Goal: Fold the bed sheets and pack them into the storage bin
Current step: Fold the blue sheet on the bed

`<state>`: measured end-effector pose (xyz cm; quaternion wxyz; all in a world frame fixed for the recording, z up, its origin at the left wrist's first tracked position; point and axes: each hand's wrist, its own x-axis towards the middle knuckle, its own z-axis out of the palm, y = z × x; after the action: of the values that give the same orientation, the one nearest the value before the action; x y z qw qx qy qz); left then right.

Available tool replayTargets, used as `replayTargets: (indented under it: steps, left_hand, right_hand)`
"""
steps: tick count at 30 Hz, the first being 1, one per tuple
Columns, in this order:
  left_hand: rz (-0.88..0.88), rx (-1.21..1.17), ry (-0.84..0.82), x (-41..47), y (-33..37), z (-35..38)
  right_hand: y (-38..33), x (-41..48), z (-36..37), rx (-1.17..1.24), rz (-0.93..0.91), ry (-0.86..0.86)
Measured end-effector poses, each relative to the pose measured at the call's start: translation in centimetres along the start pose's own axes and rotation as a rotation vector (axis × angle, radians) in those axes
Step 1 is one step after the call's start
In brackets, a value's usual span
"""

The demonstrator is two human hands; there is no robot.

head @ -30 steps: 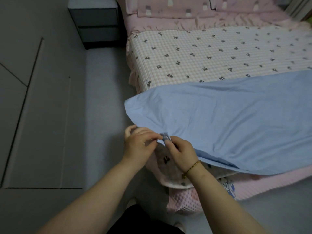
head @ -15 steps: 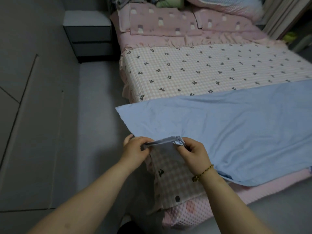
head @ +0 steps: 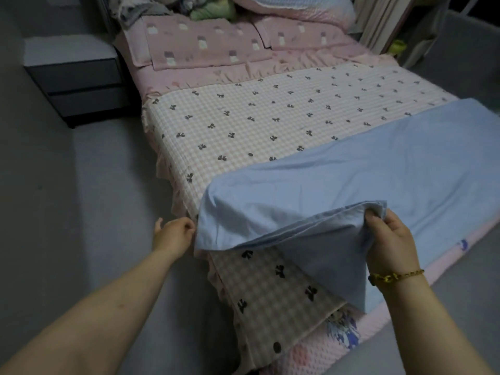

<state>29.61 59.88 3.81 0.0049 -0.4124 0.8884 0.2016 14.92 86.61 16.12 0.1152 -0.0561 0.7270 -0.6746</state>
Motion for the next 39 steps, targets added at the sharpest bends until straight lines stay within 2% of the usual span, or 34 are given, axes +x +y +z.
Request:
replayTargets:
  steps: [2, 4, 7, 9, 11, 14, 18, 22, 26, 32, 35, 39]
  left_hand:
    - [-0.080, -0.153, -0.028, 0.6, 0.9, 0.4]
    - [-0.080, -0.385, -0.105, 0.5, 2.7, 1.4]
    - [0.080, -0.664, -0.240, -1.1, 7.5, 1.8]
    - [0.235, -0.777, -0.257, -1.6, 11.7, 0.4]
    - [0.307, -0.847, -0.234, -1.4, 14.9, -0.9]
    - [0.325, -0.768, -0.230, 0.9, 16.9, -2.0]
    - [0.302, -0.559, -0.267, 6.0, 14.0, -1.7]
    - [0.286, -0.441, -0.364, 11.1, 9.7, -1.7]
    - [0.266, -0.302, -0.475, 15.4, 5.8, -1.9]
    - [0.097, -0.348, -0.559, 18.3, 1.0, -1.5]
    - [0.014, -0.396, -0.520, 18.7, -1.1, -1.6]
    - [-0.054, -0.333, -0.490, 19.0, -4.6, -2.0]
  right_hand:
    - [-0.4, 1.5, -0.4, -0.036, -0.021, 0.015]
    - [-0.8, 2.8, -0.2, -0.078, -0.037, -0.006]
    - [-1.5, 4.1, 1.5, -0.193, -0.060, -0.140]
    - [-2.1, 4.9, 3.0, -0.263, -0.111, -0.231]
    - [-2.8, 5.3, 4.3, -0.286, -0.130, -0.303]
    - [-5.1, 6.7, 6.3, -0.392, -0.198, -0.288]
    - [-8.6, 8.9, 8.0, -0.457, -0.272, -0.084]
    - [-10.7, 10.2, 8.7, -0.539, -0.261, 0.106]
    - [-11.7, 10.2, 9.0, -0.518, -0.193, 0.263]
    - [-12.0, 8.3, 8.1, -0.448, -0.115, 0.432]
    - [-11.7, 8.3, 8.2, -0.454, -0.057, 0.494]
    - [-11.7, 7.9, 9.3, -0.481, -0.043, 0.504]
